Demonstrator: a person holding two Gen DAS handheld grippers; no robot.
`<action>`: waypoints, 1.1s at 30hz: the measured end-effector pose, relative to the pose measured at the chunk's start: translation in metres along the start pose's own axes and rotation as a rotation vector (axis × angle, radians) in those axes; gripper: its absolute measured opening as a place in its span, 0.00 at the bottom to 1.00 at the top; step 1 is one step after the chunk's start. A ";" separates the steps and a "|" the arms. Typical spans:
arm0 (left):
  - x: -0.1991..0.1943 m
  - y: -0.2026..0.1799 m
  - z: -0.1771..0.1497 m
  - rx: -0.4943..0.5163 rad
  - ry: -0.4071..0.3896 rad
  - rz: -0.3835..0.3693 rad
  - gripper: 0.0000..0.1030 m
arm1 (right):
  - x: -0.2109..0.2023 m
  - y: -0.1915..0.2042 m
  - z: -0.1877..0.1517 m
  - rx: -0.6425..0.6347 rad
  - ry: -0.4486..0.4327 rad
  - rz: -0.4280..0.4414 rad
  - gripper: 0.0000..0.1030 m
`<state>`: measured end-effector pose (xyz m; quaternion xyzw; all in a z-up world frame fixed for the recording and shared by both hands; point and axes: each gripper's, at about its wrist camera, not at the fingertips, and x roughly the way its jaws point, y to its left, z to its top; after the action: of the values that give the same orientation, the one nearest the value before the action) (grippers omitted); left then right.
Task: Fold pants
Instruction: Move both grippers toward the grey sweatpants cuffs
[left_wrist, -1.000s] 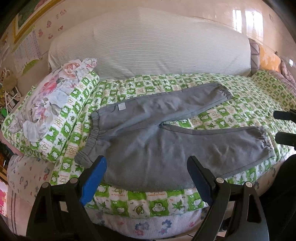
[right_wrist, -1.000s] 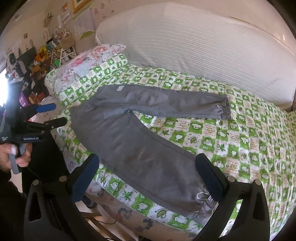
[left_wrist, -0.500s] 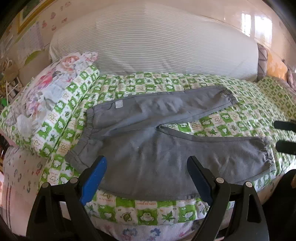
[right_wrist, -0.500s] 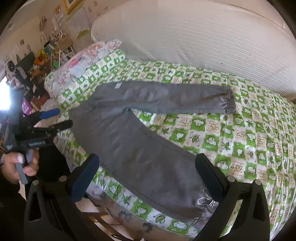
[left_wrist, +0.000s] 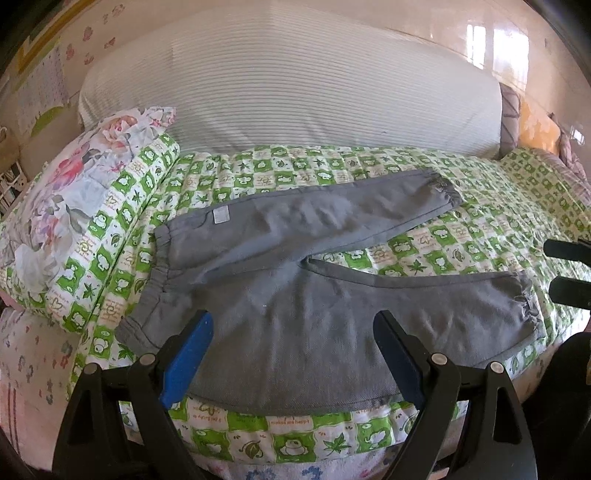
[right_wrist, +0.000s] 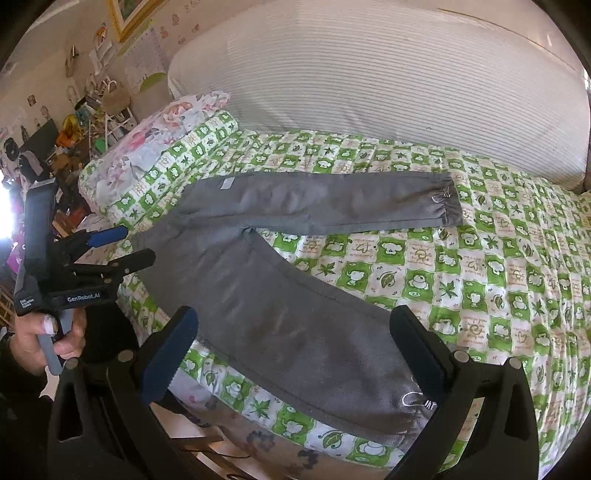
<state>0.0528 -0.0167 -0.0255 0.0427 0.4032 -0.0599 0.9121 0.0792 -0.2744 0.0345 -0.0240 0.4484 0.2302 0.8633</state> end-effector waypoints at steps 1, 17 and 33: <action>0.000 0.000 0.000 -0.003 0.001 -0.001 0.86 | 0.001 0.000 0.000 -0.004 0.002 -0.004 1.00; 0.002 -0.009 0.005 0.014 0.012 0.001 0.86 | 0.005 -0.008 0.006 -0.013 0.000 -0.018 1.00; 0.018 -0.015 0.011 0.013 0.040 -0.028 0.86 | 0.016 -0.020 0.011 -0.013 0.018 -0.025 1.00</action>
<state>0.0707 -0.0345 -0.0313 0.0439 0.4215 -0.0745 0.9027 0.1041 -0.2834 0.0250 -0.0374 0.4545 0.2220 0.8618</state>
